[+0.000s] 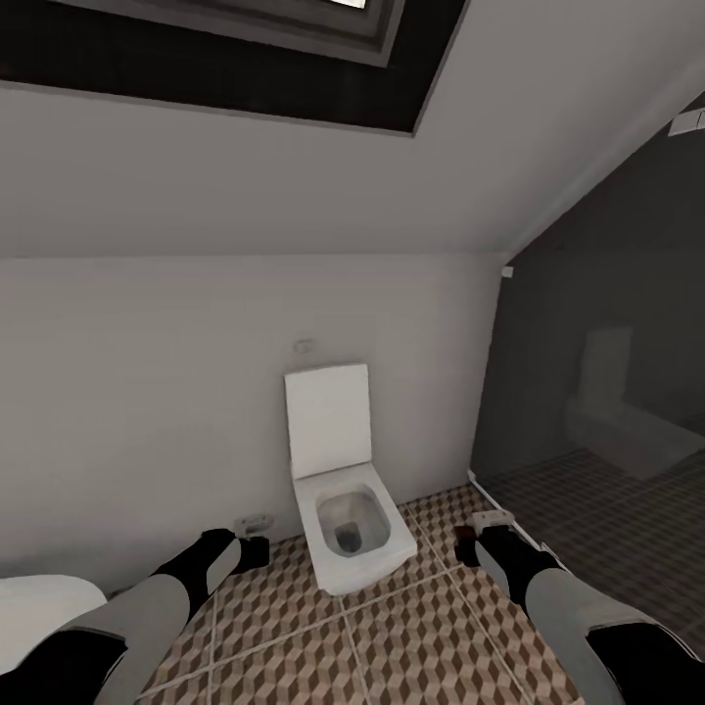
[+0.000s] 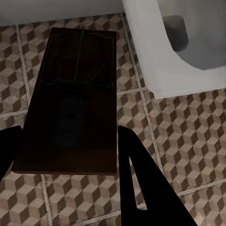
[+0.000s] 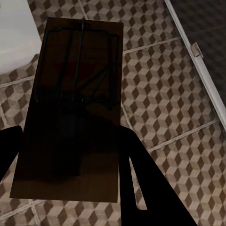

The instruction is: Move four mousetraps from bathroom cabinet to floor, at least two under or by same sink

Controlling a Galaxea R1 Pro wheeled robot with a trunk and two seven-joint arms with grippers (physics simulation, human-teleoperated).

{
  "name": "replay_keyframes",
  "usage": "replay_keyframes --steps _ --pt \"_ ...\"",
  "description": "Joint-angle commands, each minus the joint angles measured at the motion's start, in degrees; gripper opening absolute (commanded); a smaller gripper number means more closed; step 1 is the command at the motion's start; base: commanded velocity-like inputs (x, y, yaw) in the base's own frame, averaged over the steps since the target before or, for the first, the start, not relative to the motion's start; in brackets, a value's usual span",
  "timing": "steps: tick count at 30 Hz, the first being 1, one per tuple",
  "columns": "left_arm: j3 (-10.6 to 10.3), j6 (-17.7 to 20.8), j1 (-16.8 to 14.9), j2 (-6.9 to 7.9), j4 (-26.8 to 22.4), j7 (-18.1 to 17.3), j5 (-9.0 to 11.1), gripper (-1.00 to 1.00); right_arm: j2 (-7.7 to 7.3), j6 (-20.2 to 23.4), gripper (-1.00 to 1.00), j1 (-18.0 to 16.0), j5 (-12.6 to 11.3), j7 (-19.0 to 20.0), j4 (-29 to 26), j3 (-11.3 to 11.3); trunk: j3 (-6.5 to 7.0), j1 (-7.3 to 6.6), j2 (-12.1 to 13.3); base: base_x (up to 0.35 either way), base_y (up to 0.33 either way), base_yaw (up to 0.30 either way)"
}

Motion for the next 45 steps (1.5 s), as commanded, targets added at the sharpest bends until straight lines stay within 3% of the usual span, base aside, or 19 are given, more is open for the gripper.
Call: replay_keyframes --steps 1,16,34,45 --pt "-0.4 0.3 0.0 0.02 -0.1 0.3 0.5 -1.0 -0.03 0.2 -1.0 0.0 -0.5 -0.4 -0.1 0.5 -0.07 0.0 0.0 0.0 0.0 0.0" --pt "-0.4 0.3 0.0 0.02 -0.2 0.4 0.4 -1.0 -0.11 -0.6 -1.0 0.0 -0.5 -0.4 -0.1 0.5 -0.07 0.0 0.0 0.0 -0.008 0.0" --pt "-0.4 0.3 0.0 -0.07 -0.2 0.4 0.5 -1.0 -0.06 -0.6 -1.0 0.0 -0.5 -0.5 -0.1 0.5 -0.07 0.0 0.0 0.0 -0.248 0.0" --pt "-0.3 0.3 0.1 0.08 -0.2 0.5 0.5 -1.0 -0.27 -0.7 -1.0 0.0 -0.3 -0.5 -0.1 0.5 -0.07 0.0 0.0 0.0 -0.059 0.094"
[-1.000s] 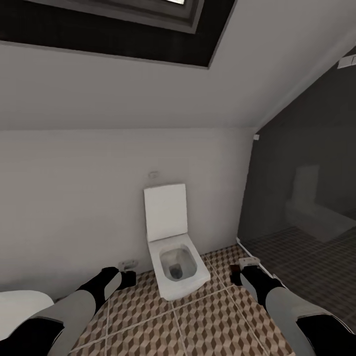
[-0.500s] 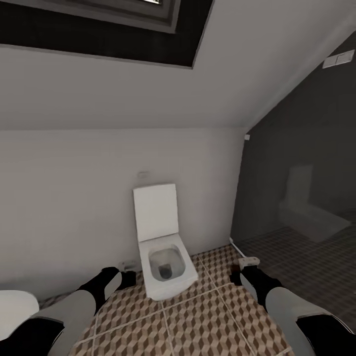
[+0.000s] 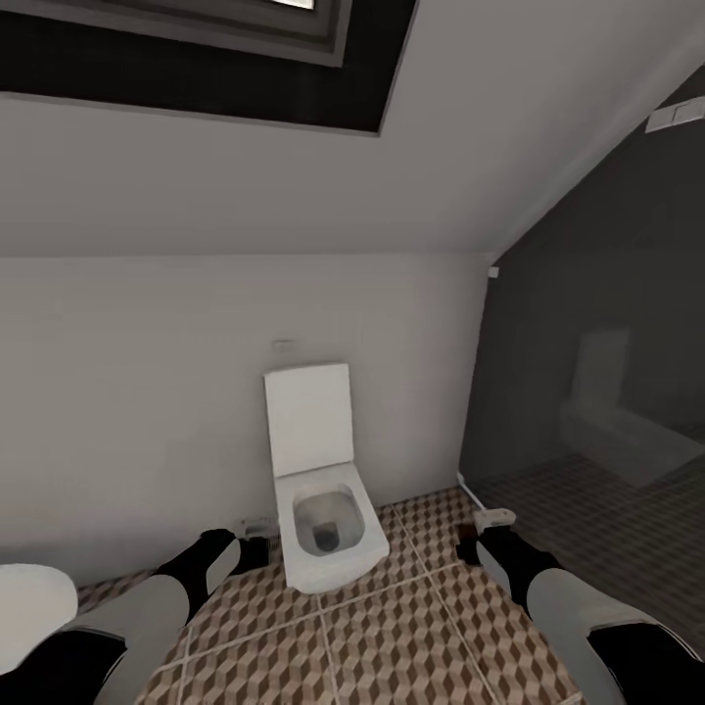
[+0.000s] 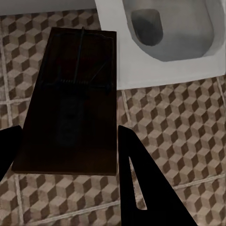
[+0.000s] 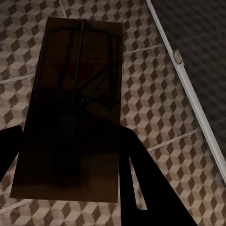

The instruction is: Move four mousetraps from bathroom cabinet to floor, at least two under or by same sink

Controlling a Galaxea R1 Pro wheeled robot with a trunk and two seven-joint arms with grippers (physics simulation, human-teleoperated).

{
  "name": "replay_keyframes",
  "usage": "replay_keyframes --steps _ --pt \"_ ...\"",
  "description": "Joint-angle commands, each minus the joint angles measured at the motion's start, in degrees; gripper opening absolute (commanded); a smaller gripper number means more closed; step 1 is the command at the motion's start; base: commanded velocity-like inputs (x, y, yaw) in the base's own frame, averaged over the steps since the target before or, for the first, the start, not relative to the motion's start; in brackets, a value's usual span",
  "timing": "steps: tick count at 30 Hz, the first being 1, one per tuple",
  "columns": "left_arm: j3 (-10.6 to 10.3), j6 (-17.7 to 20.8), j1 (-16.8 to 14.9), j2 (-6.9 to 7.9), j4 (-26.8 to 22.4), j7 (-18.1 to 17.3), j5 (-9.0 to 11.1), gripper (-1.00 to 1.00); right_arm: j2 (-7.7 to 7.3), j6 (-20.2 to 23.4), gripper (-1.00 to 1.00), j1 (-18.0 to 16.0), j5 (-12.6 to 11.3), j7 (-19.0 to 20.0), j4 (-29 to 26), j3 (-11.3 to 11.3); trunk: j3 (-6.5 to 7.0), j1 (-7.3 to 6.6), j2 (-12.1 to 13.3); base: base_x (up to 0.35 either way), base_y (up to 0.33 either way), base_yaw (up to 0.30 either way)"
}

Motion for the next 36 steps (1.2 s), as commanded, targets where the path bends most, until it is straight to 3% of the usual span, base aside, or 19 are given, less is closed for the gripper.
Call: replay_keyframes --steps 1,25,36 --pt "-0.4 0.3 0.0 0.03 -0.1 0.3 0.5 -1.0 -0.04 0.4 -1.0 0.0 -0.5 -0.4 -0.1 0.5 -0.07 0.0 0.0 0.0 -0.007 0.239" --pt "-0.5 0.3 -0.1 0.36 -0.1 0.3 0.5 -1.0 -0.05 0.3 -1.0 0.0 -0.5 -0.4 -0.1 0.5 -0.07 0.0 0.0 0.0 -0.001 0.267" --pt "-0.6 0.2 -0.1 0.17 -0.1 0.3 0.3 -1.0 -0.05 0.3 -1.0 0.0 -0.6 -0.4 -0.1 0.5 -0.07 0.0 0.0 0.0 -0.084 0.049"
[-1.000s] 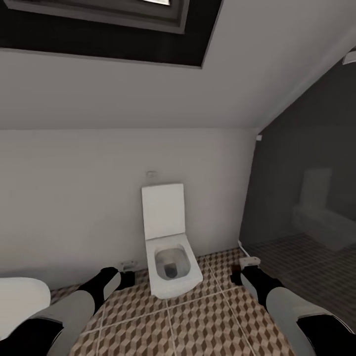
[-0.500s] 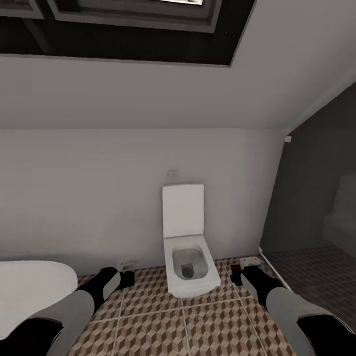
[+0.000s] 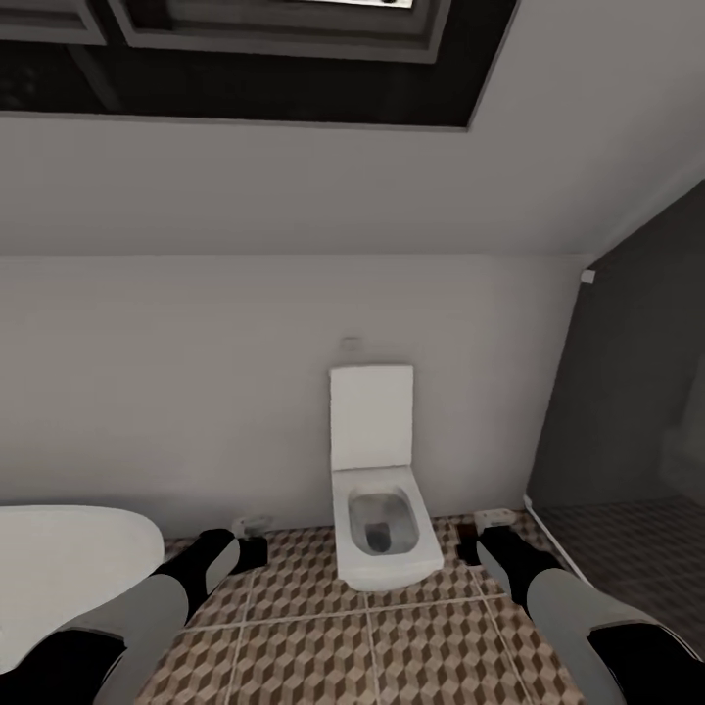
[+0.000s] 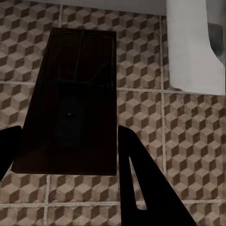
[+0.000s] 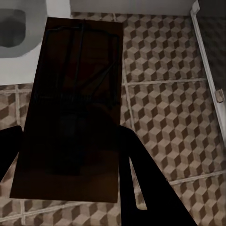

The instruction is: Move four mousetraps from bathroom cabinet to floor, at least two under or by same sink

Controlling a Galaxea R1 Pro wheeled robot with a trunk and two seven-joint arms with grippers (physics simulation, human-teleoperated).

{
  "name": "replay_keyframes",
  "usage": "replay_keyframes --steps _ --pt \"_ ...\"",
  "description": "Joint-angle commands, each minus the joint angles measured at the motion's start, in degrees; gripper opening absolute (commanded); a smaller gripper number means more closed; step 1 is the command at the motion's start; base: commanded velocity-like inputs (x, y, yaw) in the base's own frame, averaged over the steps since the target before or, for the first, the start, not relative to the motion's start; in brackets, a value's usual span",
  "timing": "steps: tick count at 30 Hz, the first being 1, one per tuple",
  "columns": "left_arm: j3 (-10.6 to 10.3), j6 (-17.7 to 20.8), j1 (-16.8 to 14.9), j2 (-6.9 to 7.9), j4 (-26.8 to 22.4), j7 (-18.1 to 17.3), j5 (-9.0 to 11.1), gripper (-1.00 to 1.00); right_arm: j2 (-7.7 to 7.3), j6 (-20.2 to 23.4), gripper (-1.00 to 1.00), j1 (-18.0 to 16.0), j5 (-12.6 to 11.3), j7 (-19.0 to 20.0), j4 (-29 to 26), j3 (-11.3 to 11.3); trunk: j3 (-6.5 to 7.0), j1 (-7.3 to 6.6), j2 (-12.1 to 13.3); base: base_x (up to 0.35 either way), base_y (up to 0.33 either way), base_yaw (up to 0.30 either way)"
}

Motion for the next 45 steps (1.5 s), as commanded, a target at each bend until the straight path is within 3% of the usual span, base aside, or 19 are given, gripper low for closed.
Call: replay_keyframes --steps 1,18,45 --pt "-0.4 0.3 0.0 0.02 -0.1 0.3 0.5 -1.0 -0.03 0.3 -1.0 0.0 -0.5 -0.3 -0.1 0.5 -0.07 0.0 0.0 0.0 -0.239 0.006" --pt "-0.4 0.3 0.0 0.0 -0.1 0.3 0.6 -1.0 -0.03 0.3 -1.0 0.0 -0.6 -0.3 -0.1 0.5 -0.07 0.0 0.0 0.0 -0.259 0.001" --pt "-0.4 0.1 0.1 0.63 0.4 0.3 0.5 -1.0 -0.09 0.3 -1.0 0.0 -0.6 -0.4 -0.1 0.5 -0.07 0.0 0.0 0.0 -0.014 0.018"
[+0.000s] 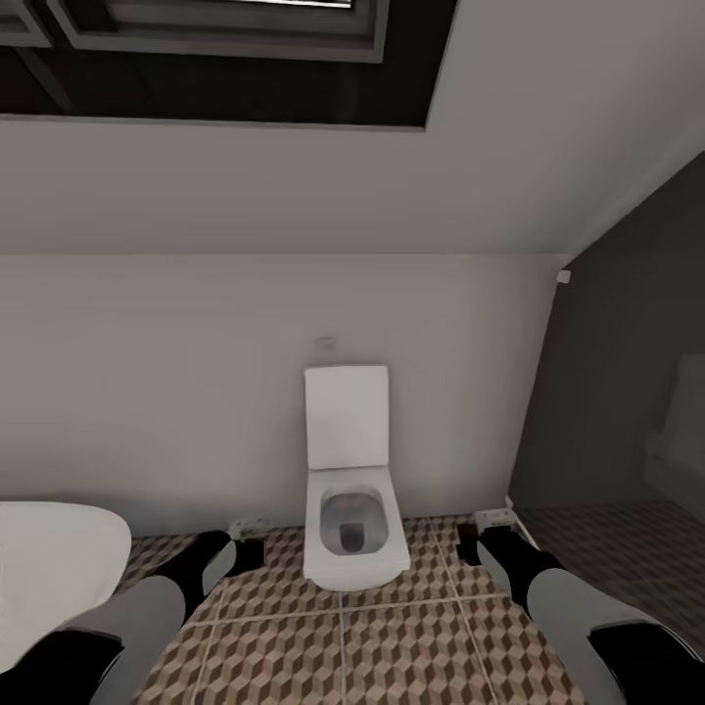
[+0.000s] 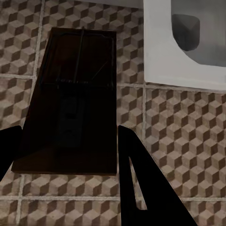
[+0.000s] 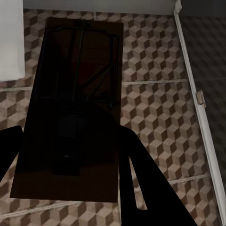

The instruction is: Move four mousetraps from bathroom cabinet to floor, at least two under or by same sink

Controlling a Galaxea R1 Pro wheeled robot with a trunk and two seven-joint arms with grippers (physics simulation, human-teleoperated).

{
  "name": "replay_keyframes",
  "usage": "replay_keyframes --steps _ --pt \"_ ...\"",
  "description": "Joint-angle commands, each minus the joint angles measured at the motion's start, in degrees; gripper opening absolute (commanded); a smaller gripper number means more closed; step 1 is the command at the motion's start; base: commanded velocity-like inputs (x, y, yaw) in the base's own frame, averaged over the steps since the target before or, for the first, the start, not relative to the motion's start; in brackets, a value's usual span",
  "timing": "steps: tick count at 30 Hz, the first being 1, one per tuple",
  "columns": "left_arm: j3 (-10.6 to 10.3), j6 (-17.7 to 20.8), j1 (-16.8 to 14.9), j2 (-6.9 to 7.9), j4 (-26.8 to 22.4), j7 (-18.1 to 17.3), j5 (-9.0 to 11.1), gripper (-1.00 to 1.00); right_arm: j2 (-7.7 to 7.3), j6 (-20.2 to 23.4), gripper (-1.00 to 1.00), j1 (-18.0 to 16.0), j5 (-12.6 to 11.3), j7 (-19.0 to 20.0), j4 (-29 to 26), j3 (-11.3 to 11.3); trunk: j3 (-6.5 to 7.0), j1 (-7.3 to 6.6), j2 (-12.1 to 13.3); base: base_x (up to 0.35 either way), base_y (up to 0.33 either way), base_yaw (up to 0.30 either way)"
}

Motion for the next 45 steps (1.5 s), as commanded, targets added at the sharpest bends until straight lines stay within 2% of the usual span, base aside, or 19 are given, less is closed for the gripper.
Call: replay_keyframes --steps 1,3,7,10,20,45 --pt "-0.4 0.2 0.0 0.53 0.3 0.3 0.5 -1.0 -0.04 0.3 -1.0 0.0 -0.5 -0.4 -0.1 0.5 -0.07 0.0 0.0 0.0 0.0 0.07" --pt "-0.4 -0.3 -0.1 1.09 0.7 0.2 0.5 -1.0 -0.05 0.3 -1.0 0.0 -0.5 -0.4 -0.1 0.5 -0.07 0.0 0.0 0.0 0.0 0.05" --pt "-0.4 -3.5 -0.1 2.44 2.1 0.0 0.7 -1.0 0.01 0.1 -1.0 0.0 -0.5 -0.4 -0.1 0.5 -0.07 0.0 0.0 0.0 0.0 0.02" --pt "-0.5 -4.8 -0.1 2.76 3.0 -0.1 0.5 -1.0 -0.02 -0.9 -1.0 0.0 -0.6 -0.4 -0.1 0.5 -0.07 0.0 0.0 0.0 0.0 0.007" --pt "-0.5 -5.4 0.0 2.91 3.6 -0.3 0.5 -1.0 -0.76 -3.7 -1.0 0.0 -0.5 -0.2 1.0 0.5 -0.07 0.0 0.0 0.0 0.0 0.001" --pt "-0.6 -5.9 0.0 2.44 2.7 -0.2 0.1 -1.0 -0.85 -3.9 -1.0 0.0 -0.5 -0.2 1.3 0.4 -0.07 0.0 0.0 0.0 0.0 0.0"
